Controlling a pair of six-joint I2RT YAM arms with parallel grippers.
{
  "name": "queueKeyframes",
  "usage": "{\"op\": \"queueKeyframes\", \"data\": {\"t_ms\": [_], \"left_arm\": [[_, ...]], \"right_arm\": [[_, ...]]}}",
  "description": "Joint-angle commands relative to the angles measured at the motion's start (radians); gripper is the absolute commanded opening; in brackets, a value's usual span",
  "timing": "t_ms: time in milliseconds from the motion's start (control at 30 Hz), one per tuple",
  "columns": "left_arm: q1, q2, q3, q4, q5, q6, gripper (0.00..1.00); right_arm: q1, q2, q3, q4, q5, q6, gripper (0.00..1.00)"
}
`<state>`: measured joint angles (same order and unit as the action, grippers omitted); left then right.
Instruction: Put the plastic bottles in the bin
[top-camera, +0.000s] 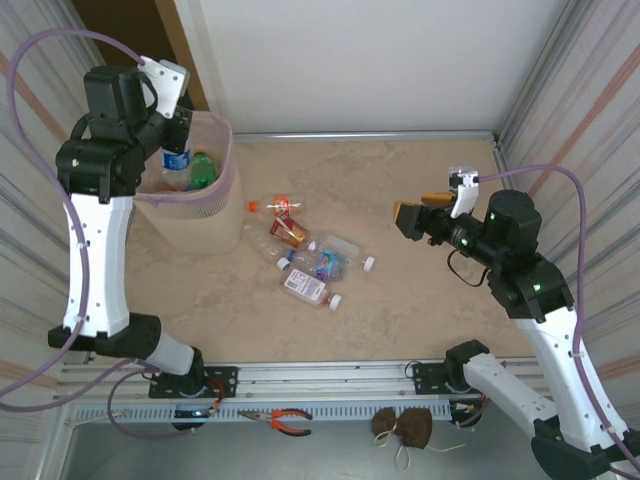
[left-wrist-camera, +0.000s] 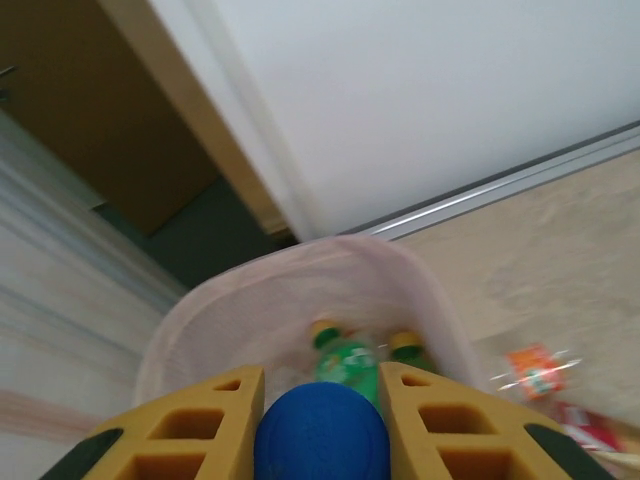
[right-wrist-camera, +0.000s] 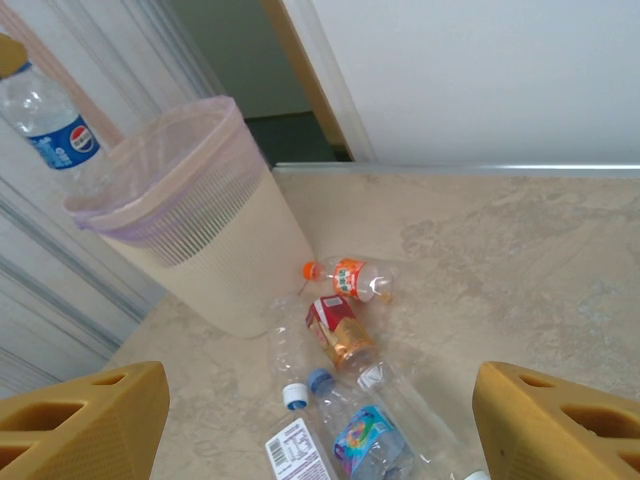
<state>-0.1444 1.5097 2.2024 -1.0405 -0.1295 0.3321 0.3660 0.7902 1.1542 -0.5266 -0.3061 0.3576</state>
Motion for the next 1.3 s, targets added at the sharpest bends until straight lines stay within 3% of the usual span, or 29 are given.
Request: {"op": "queueKeyframes", "data": {"t_ms": [0, 267, 700, 867, 1100, 1267], "left_arm": [[0.069, 0.033, -0.01, 0.07, -0.049, 0.115, 0.0], [0.162, 0.137, -0.051, 0.063, -0.055, 0.131, 0.0], [0.262, 0.27, -0.145, -0.047, -0.044, 0.034, 0.0], [0.275, 0.346, -0.126, -0.054, -0.045, 0.011, 0.15], [0.278, 0.379, -0.066, -0.072, -0.025, -0.018, 0.46], [0.278, 0.341, -0.04, -0.076, 0.006, -0.028, 0.56]], "right_arm": [[-0.005, 0.009, 0.022, 0.024, 0.011, -0.009, 0.78], [-0.006, 0.036, 0.005, 0.051, 0.004, -0.012, 0.79], [-0.017, 0.063, -0.027, 0.077, -0.018, -0.017, 0.79], [-0.023, 0.069, -0.033, 0.081, -0.022, -0.017, 0.79], [-0.031, 0.066, -0.028, 0.078, -0.018, -0.019, 0.79], [-0.032, 0.064, -0.028, 0.074, -0.017, -0.018, 0.79]]}}
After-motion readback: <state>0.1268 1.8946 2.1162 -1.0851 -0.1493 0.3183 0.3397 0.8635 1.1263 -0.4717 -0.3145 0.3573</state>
